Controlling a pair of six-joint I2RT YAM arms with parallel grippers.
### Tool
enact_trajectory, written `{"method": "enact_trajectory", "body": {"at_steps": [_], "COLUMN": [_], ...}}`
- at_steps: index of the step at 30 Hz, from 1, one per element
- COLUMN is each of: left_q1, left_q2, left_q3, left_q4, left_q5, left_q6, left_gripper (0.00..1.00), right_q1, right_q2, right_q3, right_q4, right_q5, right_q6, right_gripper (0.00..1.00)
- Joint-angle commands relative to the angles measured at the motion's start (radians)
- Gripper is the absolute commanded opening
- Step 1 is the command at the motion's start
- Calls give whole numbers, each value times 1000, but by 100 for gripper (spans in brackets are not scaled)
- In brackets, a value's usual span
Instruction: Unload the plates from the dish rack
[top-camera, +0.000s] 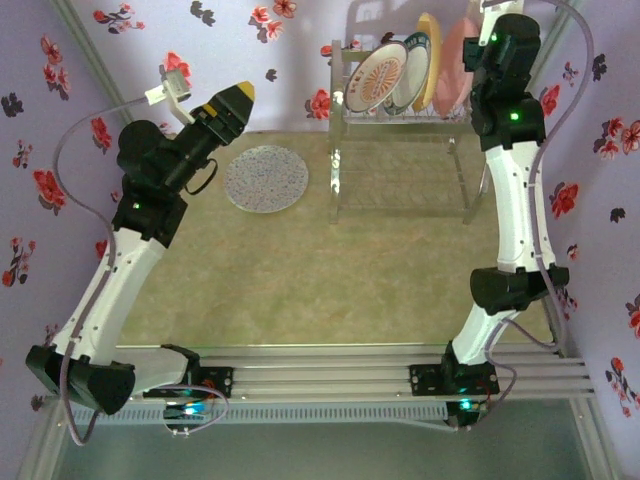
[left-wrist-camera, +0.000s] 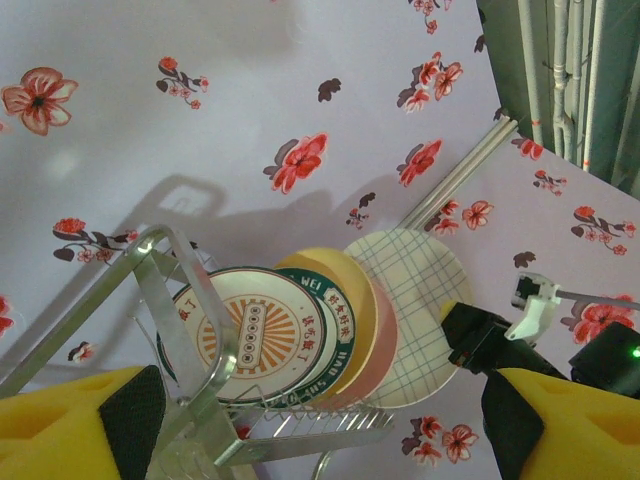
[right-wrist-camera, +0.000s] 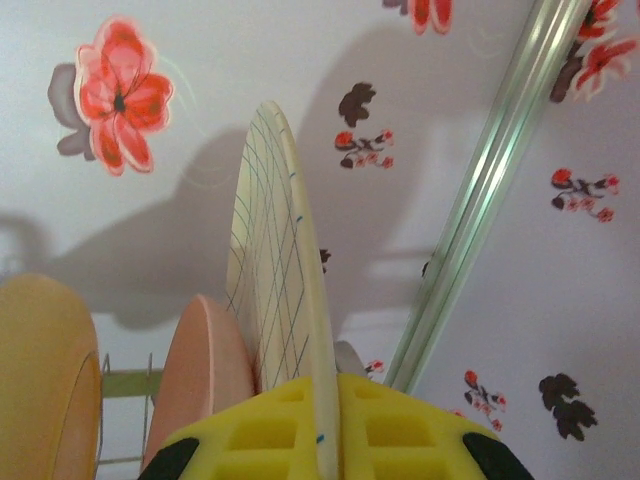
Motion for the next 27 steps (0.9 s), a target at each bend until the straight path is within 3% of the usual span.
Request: {"method": "enact_trajectory", "body": {"at_steps": [1,13,27], "left_q1": [-10,-25,-82], "left_q2": [5,17,61], "left_q3": [41,61,94], "left_q4": [46,49,56], "left_q5": [8,9,11], "left_q6": [-11,-13,-12], "left_gripper": [86,86,86], "right_q1": [-14,-15,-12], "right_q2": [-55,-127,-330], "right_q3": [53,61,-81], "right_q4": [104,158,233], "right_q5": [98,138,36], "right_q6": [-88,-120,16], "right_gripper": [0,0,0]}}
